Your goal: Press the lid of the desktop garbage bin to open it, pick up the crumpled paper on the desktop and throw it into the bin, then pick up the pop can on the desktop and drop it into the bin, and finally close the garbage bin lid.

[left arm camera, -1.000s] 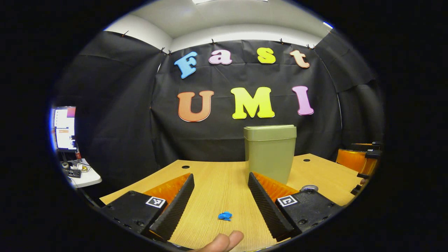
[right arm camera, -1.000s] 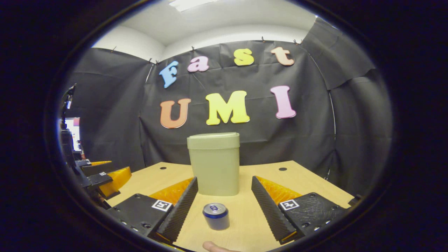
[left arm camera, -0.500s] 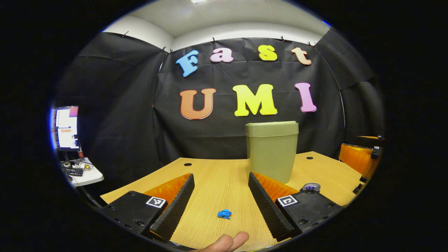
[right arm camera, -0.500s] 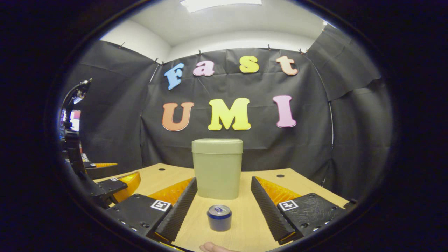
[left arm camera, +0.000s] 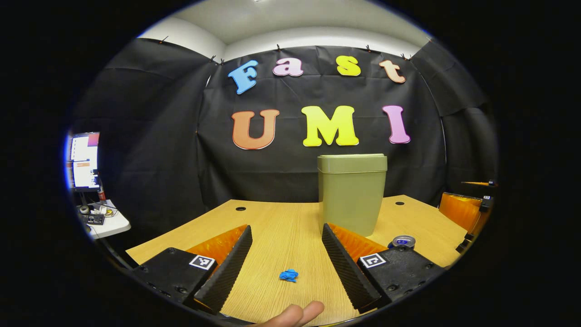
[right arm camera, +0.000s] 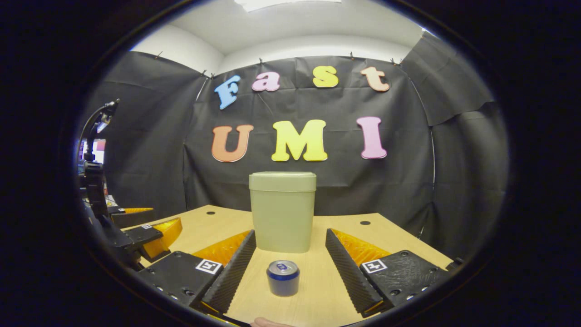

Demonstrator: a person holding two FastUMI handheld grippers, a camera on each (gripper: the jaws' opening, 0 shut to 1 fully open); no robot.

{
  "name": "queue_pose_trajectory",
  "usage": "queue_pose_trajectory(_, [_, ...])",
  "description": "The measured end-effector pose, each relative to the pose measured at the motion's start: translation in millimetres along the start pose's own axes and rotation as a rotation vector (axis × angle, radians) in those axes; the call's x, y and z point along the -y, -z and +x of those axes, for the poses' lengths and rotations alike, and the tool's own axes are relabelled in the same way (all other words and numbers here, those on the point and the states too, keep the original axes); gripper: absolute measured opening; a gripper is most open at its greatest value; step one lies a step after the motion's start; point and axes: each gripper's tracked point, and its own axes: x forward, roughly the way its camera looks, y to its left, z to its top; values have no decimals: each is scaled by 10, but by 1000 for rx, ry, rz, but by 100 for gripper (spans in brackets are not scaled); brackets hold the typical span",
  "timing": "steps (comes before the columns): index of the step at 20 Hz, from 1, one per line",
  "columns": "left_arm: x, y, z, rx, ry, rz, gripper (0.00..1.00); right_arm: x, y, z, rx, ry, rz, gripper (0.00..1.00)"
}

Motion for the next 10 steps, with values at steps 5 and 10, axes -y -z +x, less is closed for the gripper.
queue_pose_trajectory(5, [15, 16, -5, -10, 0, 2, 100, 57, -97, 61, -6, 3, 28, 67])
queue_pose_trajectory(10, [-8, 4, 10, -5, -7, 12, 100, 5, -356, 161, -28, -60, 93, 29])
